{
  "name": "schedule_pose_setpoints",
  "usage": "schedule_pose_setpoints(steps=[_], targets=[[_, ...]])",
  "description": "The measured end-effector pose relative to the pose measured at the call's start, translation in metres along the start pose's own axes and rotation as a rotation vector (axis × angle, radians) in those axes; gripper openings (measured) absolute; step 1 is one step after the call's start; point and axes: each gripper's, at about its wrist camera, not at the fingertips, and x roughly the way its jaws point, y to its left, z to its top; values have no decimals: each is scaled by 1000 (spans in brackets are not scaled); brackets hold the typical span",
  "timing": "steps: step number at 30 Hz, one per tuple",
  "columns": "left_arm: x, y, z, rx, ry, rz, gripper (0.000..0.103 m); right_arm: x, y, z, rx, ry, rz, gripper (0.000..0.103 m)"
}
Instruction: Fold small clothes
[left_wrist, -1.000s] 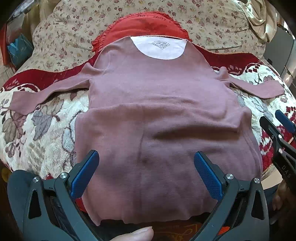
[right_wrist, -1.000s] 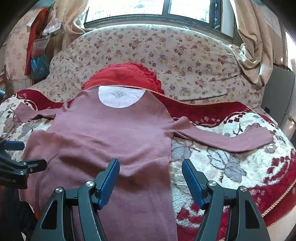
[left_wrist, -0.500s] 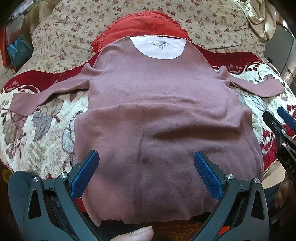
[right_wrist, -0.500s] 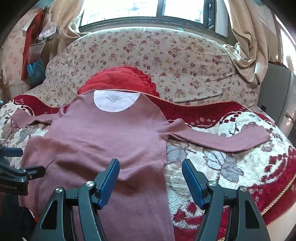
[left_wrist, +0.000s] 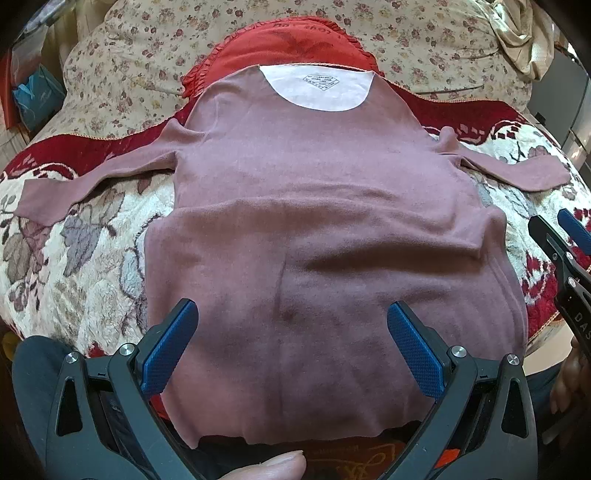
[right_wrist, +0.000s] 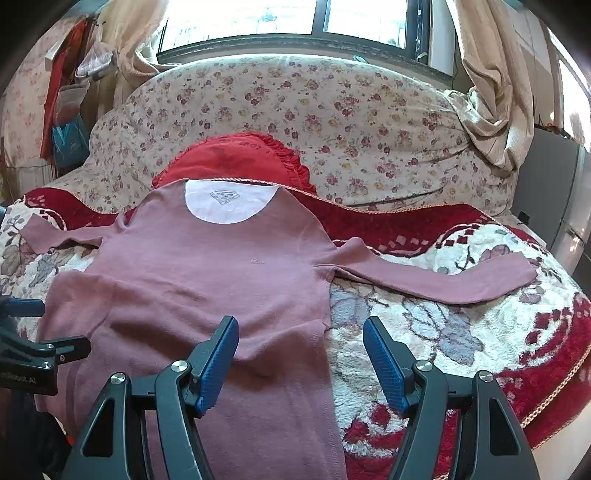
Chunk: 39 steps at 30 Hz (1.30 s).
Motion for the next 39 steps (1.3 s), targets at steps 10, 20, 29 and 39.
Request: schedule_pose_setpoints(steps=[10, 20, 29, 39], targets=[[1, -1, -1, -1, 4, 2, 103, 1, -5, 1, 14, 4, -28, 68], [0, -2, -1, 0, 9, -1, 103, 1, -5, 1, 14, 0, -37, 68], [2, -4, -1, 4, 13, -3, 103, 0, -6, 2, 14, 1, -37, 68], [3, -3, -2, 4, 16, 4, 103, 9, -5, -1, 31, 47, -5, 68]])
